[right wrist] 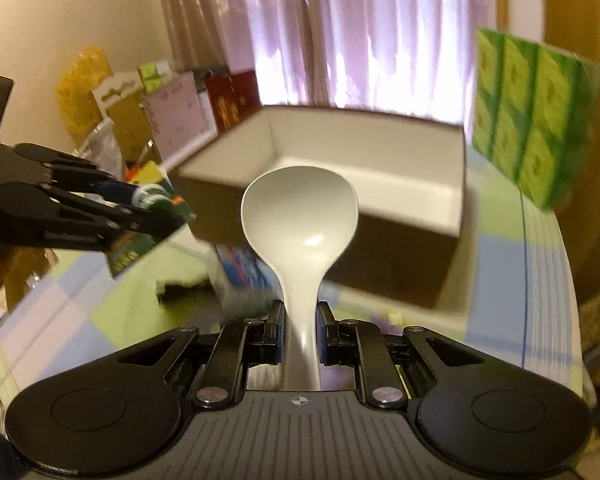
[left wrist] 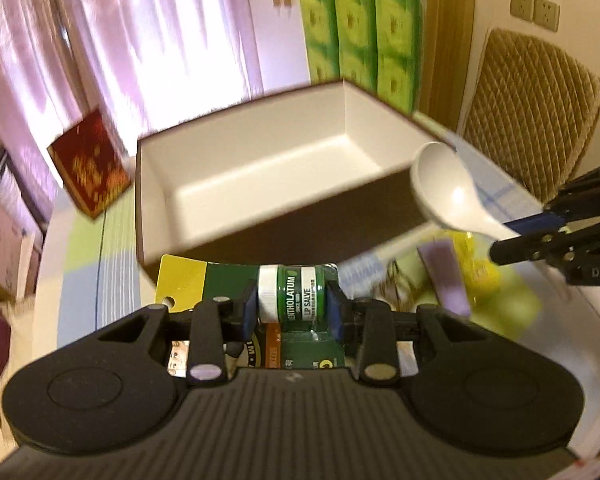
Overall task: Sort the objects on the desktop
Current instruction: 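Carry both items into the brown box and open both tools, then withdraw both tools from the box back toward the table items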
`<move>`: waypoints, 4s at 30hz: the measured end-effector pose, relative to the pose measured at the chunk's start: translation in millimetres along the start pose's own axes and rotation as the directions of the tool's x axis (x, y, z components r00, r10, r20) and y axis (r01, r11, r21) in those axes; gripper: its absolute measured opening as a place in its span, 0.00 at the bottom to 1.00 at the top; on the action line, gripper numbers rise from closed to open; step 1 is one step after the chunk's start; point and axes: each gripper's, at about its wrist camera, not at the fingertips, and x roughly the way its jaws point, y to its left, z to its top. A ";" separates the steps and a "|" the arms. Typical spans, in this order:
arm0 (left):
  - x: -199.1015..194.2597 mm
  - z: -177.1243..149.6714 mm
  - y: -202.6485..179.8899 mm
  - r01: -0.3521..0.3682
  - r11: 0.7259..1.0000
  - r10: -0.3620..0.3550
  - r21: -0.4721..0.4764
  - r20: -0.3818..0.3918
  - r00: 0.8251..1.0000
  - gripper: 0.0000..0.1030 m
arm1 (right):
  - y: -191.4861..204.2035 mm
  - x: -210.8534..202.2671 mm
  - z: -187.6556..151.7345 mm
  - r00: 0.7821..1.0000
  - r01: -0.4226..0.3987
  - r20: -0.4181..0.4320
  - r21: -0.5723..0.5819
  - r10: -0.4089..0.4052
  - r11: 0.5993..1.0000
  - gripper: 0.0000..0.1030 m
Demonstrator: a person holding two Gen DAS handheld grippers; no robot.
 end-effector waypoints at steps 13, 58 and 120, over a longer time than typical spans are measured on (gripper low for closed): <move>41.9 59.8 27.1 0.012 1.000 -0.013 0.013 0.058 0.998 0.29 | -16.4 53.6 88.9 0.999 0.000 0.040 -0.089 0.004 0.996 0.12; 245.0 107.9 51.2 0.090 0.996 -0.084 0.006 -0.300 0.950 0.29 | -103.7 233.0 126.1 0.913 0.062 -0.403 -0.011 -0.062 0.998 0.12; 38.8 79.6 44.7 -0.141 0.986 0.129 -0.093 -0.128 0.983 0.88 | -23.5 53.8 107.6 0.980 0.166 -0.111 0.004 -0.165 0.986 0.91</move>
